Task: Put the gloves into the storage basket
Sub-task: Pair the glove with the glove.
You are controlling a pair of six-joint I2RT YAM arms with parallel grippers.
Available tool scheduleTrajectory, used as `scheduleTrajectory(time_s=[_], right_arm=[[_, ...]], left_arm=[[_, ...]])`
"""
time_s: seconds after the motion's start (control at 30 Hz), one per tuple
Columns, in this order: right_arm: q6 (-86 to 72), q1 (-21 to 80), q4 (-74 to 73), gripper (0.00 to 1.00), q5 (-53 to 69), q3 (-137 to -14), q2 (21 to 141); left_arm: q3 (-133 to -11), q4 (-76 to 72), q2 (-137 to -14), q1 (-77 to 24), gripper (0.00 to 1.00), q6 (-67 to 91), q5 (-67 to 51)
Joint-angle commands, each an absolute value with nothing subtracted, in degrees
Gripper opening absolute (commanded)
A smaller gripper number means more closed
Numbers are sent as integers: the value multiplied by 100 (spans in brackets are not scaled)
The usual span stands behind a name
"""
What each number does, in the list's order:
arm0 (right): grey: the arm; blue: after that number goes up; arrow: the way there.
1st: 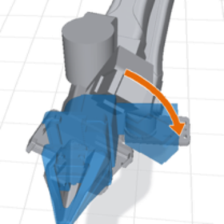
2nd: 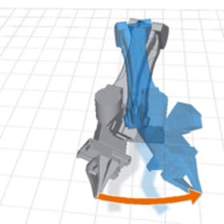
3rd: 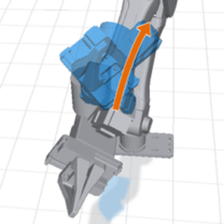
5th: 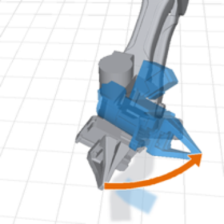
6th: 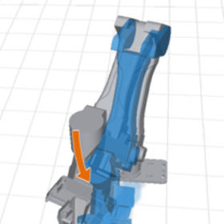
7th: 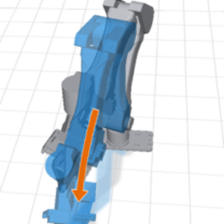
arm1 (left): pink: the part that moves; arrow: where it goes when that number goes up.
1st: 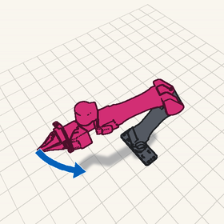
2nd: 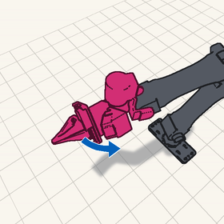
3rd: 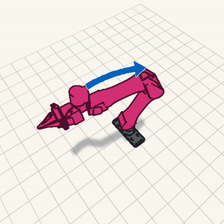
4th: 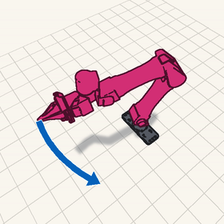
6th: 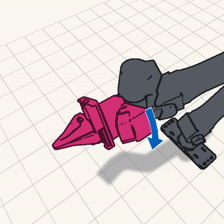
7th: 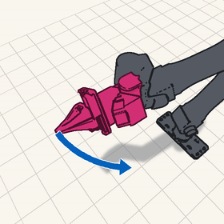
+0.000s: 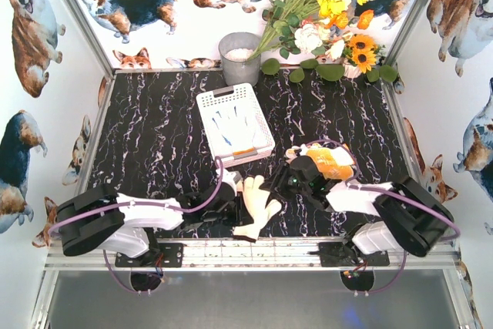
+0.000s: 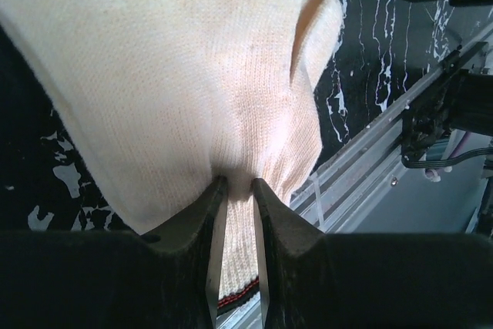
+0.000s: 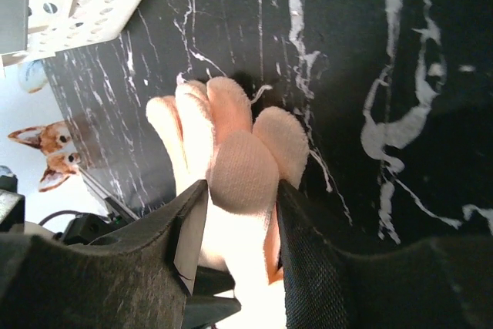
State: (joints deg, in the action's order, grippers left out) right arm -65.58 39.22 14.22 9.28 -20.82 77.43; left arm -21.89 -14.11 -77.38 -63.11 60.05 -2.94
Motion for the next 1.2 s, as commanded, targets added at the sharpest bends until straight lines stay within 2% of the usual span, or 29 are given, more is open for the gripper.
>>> scheduleTrajectory(time_s=[0.0,0.23,0.53,0.8,0.97,1.07,1.17], right_arm=[[-6762,3902,2804,43,1143,-1936,8110],[-7094,3902,3612,39,1360,-1846,8410],[-7438,3856,3574,32,1363,-1900,7961],[-7027,3558,2424,33,877,-1979,7109],[-6637,3381,1093,36,741,-2080,6175],[-6453,3358,466,39,684,-2057,5603],[-6187,3357,-343,40,859,-2131,5149]], left_arm=[[-1897,-1373,-7608,-6442,16,6184,-233],[-1906,-1059,-7360,-6456,16,6196,-38],[-1894,-898,-7279,-6486,16,6232,0],[-1931,-881,-7261,-6543,16,6250,0],[-2114,-785,-7130,-6565,20,6231,71],[-2338,-624,-7003,-6574,26,6178,124],[-2637,-226,-6791,-6574,37,6059,213]])
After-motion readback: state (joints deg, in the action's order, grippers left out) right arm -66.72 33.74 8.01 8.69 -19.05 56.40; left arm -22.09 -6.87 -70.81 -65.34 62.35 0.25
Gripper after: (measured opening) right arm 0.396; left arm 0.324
